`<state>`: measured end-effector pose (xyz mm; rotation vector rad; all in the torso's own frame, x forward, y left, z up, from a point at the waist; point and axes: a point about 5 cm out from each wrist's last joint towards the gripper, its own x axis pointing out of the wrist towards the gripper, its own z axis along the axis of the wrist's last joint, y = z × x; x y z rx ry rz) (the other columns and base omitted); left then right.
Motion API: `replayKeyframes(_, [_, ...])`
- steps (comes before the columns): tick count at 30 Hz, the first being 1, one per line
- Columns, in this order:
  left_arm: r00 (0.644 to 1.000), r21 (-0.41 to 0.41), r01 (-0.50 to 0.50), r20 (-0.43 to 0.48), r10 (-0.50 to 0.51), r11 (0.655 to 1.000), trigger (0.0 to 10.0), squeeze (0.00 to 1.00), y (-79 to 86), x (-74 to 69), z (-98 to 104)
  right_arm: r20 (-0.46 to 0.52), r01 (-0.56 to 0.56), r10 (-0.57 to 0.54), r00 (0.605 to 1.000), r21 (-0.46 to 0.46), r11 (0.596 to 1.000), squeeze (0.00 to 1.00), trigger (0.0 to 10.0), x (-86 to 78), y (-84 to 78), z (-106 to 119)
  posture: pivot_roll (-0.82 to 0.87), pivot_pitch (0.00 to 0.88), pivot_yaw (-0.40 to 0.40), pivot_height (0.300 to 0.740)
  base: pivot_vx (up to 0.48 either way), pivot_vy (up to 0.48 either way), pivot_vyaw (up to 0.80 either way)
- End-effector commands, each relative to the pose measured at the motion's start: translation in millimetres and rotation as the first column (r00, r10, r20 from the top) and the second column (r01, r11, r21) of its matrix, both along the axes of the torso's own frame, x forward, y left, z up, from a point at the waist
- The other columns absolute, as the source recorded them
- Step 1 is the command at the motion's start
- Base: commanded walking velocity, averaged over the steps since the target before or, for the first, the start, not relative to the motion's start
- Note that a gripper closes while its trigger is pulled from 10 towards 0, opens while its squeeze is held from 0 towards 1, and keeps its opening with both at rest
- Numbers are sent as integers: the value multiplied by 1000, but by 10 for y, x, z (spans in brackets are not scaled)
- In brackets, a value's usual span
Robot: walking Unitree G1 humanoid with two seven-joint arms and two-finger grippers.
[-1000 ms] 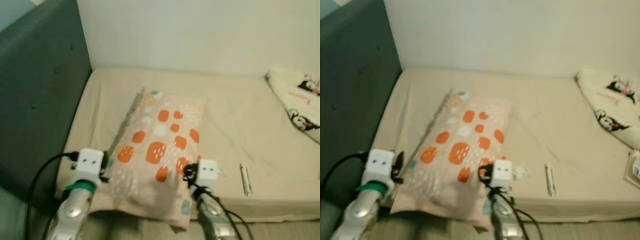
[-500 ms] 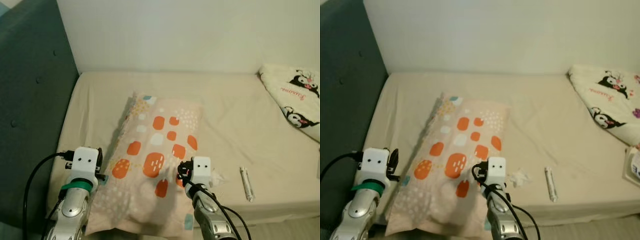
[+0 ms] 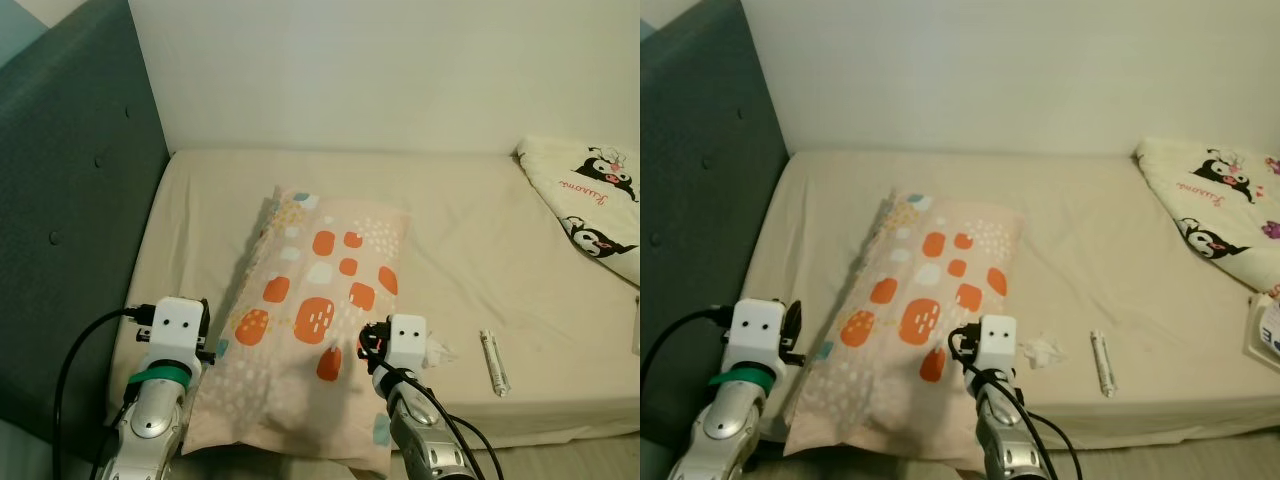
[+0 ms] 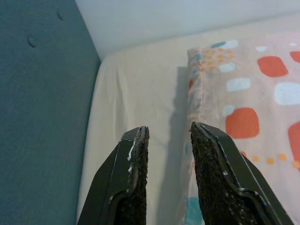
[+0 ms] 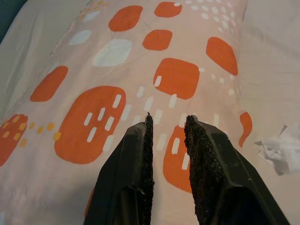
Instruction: Clean up the room
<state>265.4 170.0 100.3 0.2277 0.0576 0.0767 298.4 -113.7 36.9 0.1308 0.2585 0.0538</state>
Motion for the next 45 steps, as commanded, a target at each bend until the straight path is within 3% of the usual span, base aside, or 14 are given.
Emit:
replayKeyframes(1, [999, 9, 8, -48, -8, 1000, 10000, 0, -15, -26, -82, -18, 1, 0, 1000, 5, 1000, 0, 10000, -10, -12, -33, 89, 57, 22, 721, 0, 0, 0])
replayKeyframes(17, [996, -10, 9, -85, -9, 1000, 10000, 0, -22, -48, -130, -34, -68, 67, 997, -32, 997, 0, 10000, -18, 48, -54, 93, 66, 18, 721, 0, 0, 150])
replayKeyframes(20, [996, -10, 9, -93, -10, 1000, 10000, 0, -22, -59, -140, -47, -56, 56, 997, 4, 998, 0, 10000, -25, 57, -72, 94, 68, 16, 721, 0, 0, 0])
replayKeyframes(32, [994, -20, -7, -110, 5, 1000, 10000, 0, -3, -88, -161, -65, -74, 73, 995, -2, 997, 0, 10000, -35, 67, -97, 98, 73, 14, 721, 0, 0, 0])
replayKeyframes(39, [990, 29, 8, -138, -4, 1000, 10000, 0, -14, -102, -187, -68, -82, 82, 994, -1, 997, 0, 10000, -43, 77, -102, 94, 73, 8, 721, 0, -274, 0])
replayKeyframes(45, [989, -30, -30, -148, 25, 999, 10000, 0, 15, -116, -207, -70, -84, 83, 994, -5, 996, 0, 10000, -46, 59, -107, 94, 68, 5, 721, 0, 0, 0])
